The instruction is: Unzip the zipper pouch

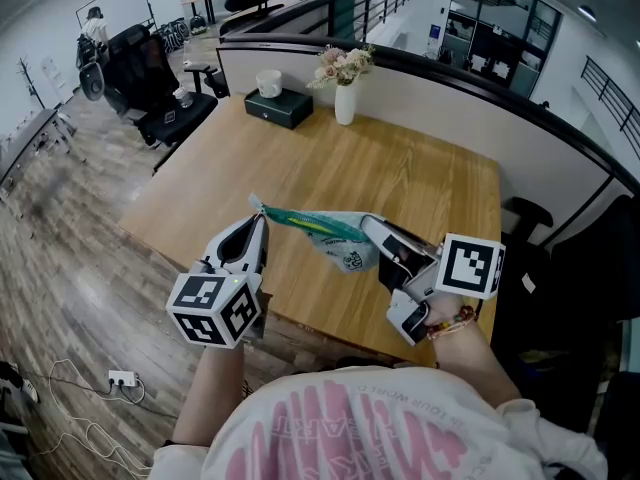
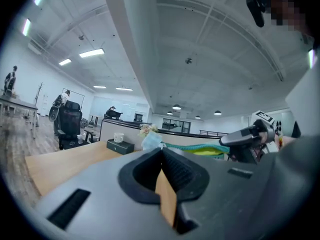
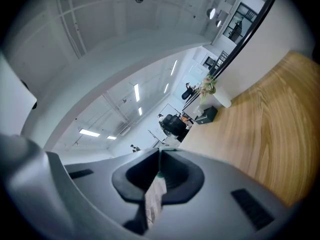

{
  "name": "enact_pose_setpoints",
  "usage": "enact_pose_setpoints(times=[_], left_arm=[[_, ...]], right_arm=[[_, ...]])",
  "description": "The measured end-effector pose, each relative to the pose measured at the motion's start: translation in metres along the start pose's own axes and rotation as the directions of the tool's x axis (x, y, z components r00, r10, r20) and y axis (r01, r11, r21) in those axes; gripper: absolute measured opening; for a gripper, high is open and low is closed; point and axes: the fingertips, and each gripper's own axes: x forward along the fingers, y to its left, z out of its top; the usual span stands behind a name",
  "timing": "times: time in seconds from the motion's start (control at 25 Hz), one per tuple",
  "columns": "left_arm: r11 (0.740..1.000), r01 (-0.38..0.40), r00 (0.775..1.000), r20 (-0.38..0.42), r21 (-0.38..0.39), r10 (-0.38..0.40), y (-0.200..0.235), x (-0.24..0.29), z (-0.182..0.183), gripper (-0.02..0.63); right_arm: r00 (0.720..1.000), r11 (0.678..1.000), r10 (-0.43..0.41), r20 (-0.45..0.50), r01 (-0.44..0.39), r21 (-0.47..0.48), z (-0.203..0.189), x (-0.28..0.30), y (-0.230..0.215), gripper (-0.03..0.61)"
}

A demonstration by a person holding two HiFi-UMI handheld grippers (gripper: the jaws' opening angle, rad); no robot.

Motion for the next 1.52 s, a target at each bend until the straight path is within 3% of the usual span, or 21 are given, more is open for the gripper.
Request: enact_pose_setpoints(times=[0.28,0.44,0.56,0.68,0.88,1.04,1.32,1.52], left_arm=[[1.0,0.001,1.0,-0.015,0.007,-0.001,-0.003,-0.001,-0.007,0.012],[1.0,-0.02,0.997,-0.077,0.004,0.021,0.002,0.0,-0.024,0.029],[0.997,-0.067,0.994,-0.094,-0.037,0.063,0.016,-0.004,-0.033,0.003],[0.996,-0.058,0.995,-0.085,-0.073,0.051,0.014,-0.005,-0.037,0.003],[0.994,0.023,0.998,-0.06,-0.105,-0.029,-0.016,-0.003,-0.043,0.003],[0.992,0.05,0.999,-0.004,-0.119,-0.051,-0.035,-0.006,-0.042,0.003],[0.991,0.015,1.0,0.009,-0.136,-0.014,-0.032,-0.007,-0.045,0.003],[0.99,-0.011,1.0,-0.002,-0.14,0.011,-0.026,-0.015,-0.048,0.003]], right_arm=[[1.0,1.0,-0.011,0.009,0.011,-0.002,-0.001,-0.005,-0.001,0.006],[0.997,0.991,-0.081,0.015,0.082,-0.104,0.0,-0.01,-0.008,0.006],[0.991,0.98,-0.126,0.044,0.131,-0.148,0.01,-0.016,-0.016,0.006],[0.98,0.967,-0.184,0.081,0.196,-0.163,0.018,-0.025,-0.03,0.006],[0.957,0.948,-0.255,0.139,0.276,-0.16,0.022,-0.039,-0.048,0.008],[0.937,0.926,-0.313,0.157,0.338,-0.166,0.019,-0.046,-0.063,0.009],[0.897,0.877,-0.406,0.172,0.436,-0.202,0.014,-0.053,-0.087,0.009],[0.892,0.864,-0.424,0.159,0.451,-0.225,0.005,-0.056,-0.091,0.008]])
